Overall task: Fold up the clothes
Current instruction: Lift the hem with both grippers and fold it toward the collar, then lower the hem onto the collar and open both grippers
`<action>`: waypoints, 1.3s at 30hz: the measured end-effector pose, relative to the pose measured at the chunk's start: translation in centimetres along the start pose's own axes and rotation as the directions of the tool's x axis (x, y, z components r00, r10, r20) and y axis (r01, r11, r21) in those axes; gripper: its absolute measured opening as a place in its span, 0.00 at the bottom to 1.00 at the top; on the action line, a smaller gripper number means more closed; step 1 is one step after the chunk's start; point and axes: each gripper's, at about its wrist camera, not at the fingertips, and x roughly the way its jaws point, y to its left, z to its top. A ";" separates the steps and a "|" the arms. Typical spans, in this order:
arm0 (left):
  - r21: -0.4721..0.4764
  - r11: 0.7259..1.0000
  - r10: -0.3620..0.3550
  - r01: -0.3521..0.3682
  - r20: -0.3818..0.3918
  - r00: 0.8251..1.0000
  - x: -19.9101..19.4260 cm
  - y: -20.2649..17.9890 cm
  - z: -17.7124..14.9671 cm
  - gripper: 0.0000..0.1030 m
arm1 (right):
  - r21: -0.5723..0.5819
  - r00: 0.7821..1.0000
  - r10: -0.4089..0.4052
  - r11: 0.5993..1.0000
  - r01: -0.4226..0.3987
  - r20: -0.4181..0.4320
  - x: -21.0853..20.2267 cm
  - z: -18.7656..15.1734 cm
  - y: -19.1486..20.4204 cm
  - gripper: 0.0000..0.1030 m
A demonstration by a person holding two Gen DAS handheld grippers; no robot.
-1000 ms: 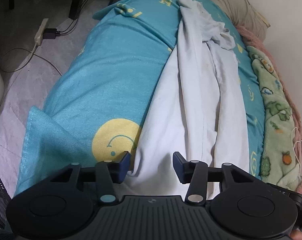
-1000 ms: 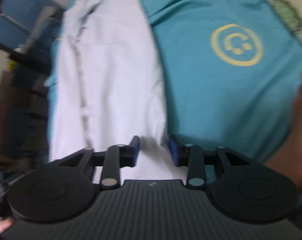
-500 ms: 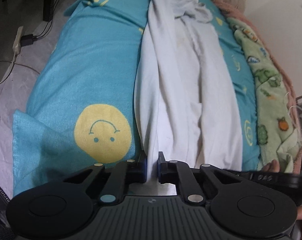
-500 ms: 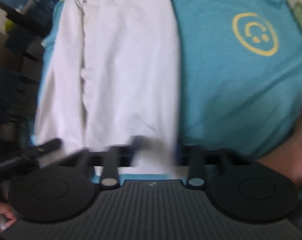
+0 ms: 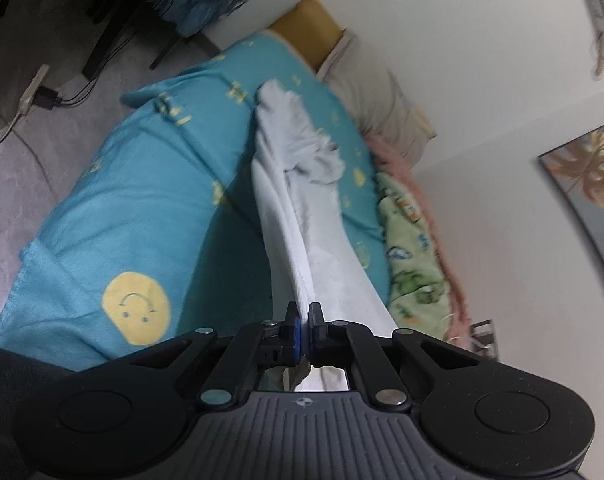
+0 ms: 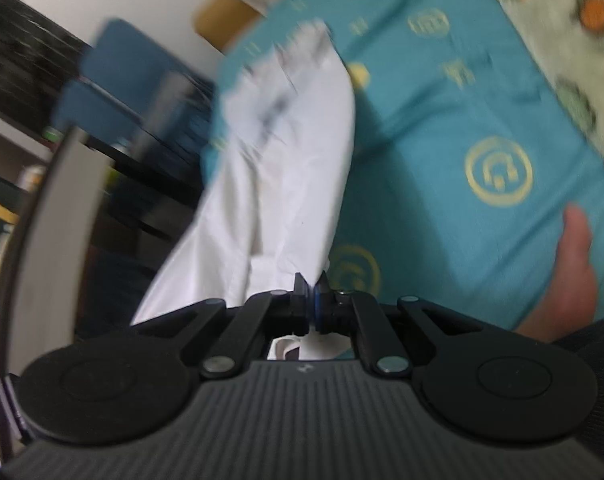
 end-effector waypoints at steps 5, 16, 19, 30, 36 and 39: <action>-0.038 0.997 -0.063 0.064 0.025 0.998 -2.8 -2.2 -2.1 0.03 | 0.019 0.994 0.079 0.997 -0.081 0.078 -4.4 0.4 -0.4 0.05; -0.089 0.996 -0.019 0.021 0.027 0.999 -7.1 -2.2 -6.3 0.03 | 0.024 0.989 0.107 0.994 -0.110 0.098 -8.2 -3.5 -3.0 0.05; -0.060 0.998 0.023 -0.020 0.043 0.999 -6.7 -3.8 -4.6 0.03 | 0.032 0.989 0.105 0.994 -0.109 0.108 -7.5 -2.1 -2.3 0.05; 0.140 0.974 0.159 -0.181 0.152 0.975 2.6 -8.4 5.1 0.04 | -0.034 0.978 0.083 0.996 -0.079 0.190 0.1 7.2 0.2 0.06; 0.234 0.938 0.203 -0.255 0.224 0.953 10.4 -8.9 10.0 0.04 | -0.119 0.966 0.065 0.992 -0.035 0.252 6.9 11.8 0.5 0.06; 0.266 0.916 0.237 -0.298 0.240 0.941 14.2 -8.0 11.4 0.04 | -0.183 0.968 0.012 0.982 0.035 0.251 10.8 13.5 0.6 0.06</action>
